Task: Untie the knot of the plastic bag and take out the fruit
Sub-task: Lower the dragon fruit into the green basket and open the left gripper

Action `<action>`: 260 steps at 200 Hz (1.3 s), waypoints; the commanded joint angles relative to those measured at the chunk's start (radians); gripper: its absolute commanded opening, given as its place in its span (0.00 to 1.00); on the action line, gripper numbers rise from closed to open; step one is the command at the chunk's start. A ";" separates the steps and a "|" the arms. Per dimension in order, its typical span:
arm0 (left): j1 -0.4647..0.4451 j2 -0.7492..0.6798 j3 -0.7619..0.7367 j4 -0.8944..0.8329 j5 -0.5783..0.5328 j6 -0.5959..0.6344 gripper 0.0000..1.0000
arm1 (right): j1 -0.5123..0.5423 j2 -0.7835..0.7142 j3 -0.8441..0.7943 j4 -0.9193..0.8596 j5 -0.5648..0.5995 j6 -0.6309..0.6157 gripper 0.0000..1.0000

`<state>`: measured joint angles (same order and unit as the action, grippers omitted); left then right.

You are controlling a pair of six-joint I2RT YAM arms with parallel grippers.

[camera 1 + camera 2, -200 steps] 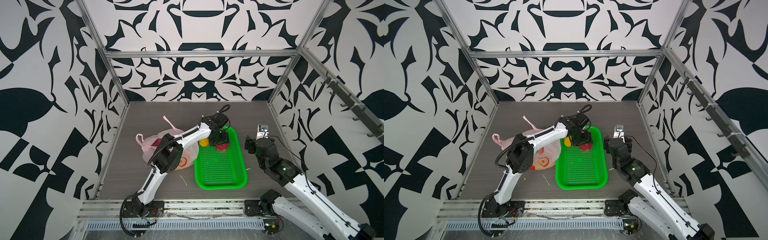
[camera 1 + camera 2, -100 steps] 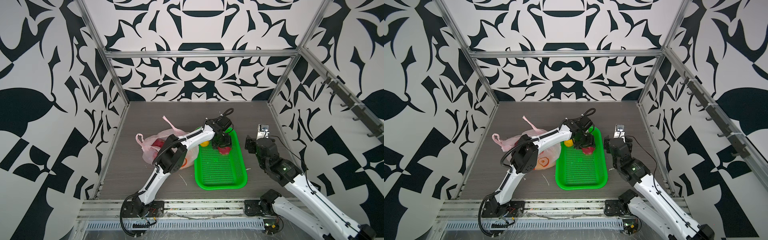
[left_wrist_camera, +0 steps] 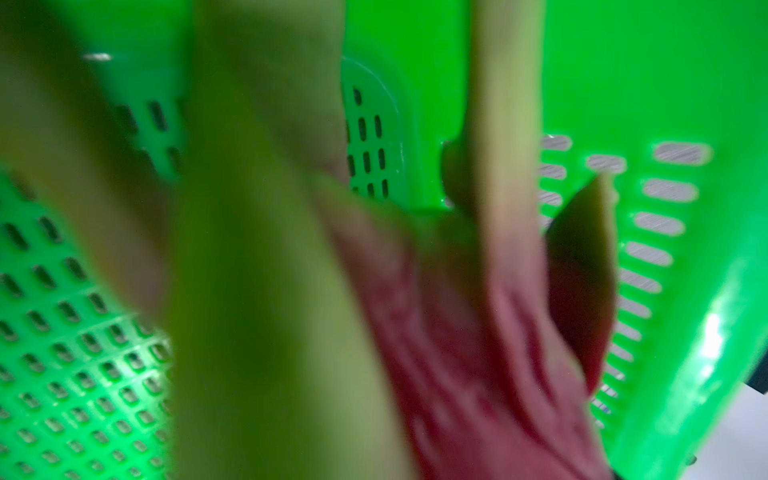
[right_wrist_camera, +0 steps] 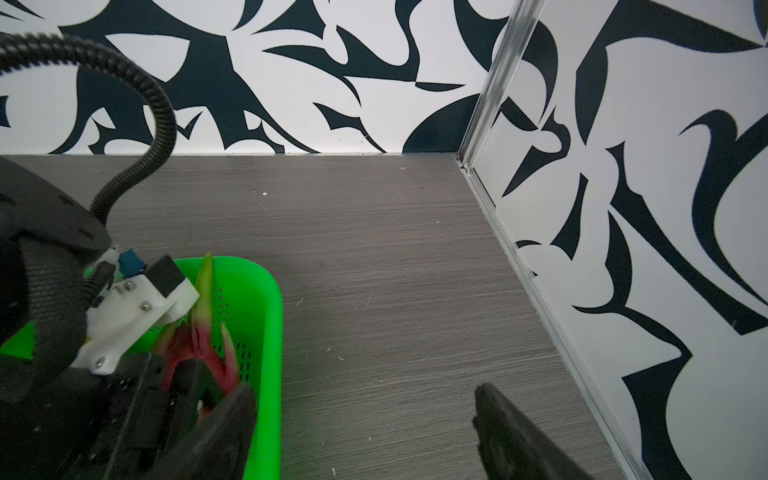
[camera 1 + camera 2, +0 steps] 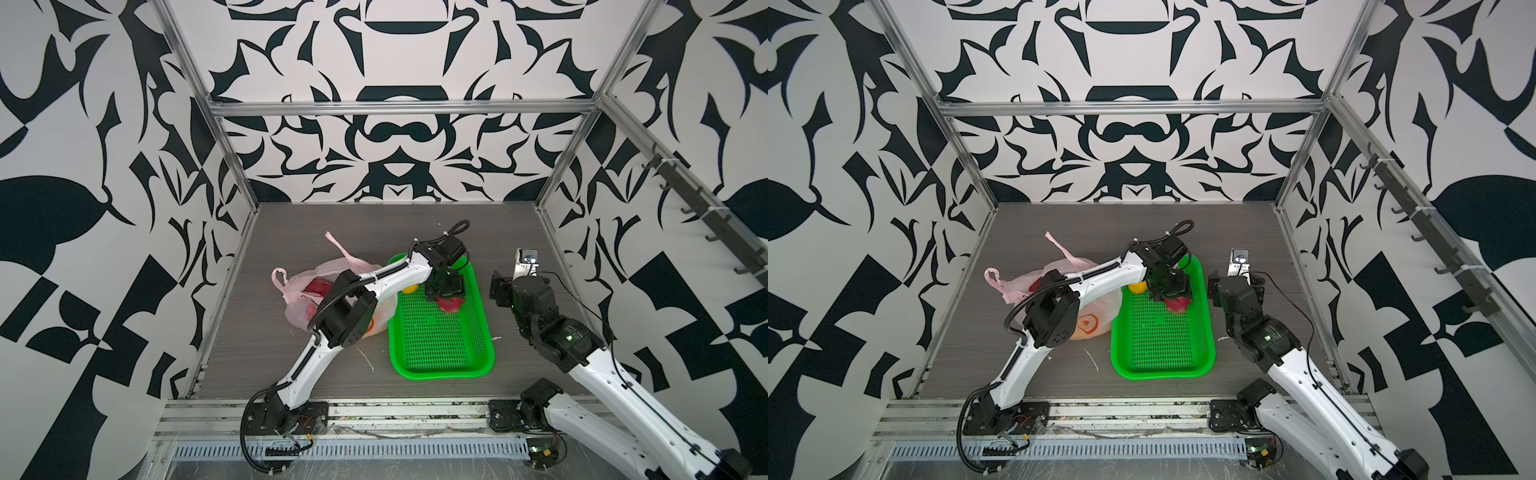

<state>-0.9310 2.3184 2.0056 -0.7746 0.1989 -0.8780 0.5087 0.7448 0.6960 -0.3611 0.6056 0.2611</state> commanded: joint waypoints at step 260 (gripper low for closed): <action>-0.012 0.029 0.042 -0.051 -0.035 -0.012 0.97 | -0.015 -0.015 -0.004 0.037 -0.021 0.015 0.85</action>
<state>-0.9367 2.3631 2.0251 -0.7868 0.1795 -0.8902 0.4973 0.7444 0.6907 -0.3550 0.5865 0.2638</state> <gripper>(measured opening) 0.965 0.854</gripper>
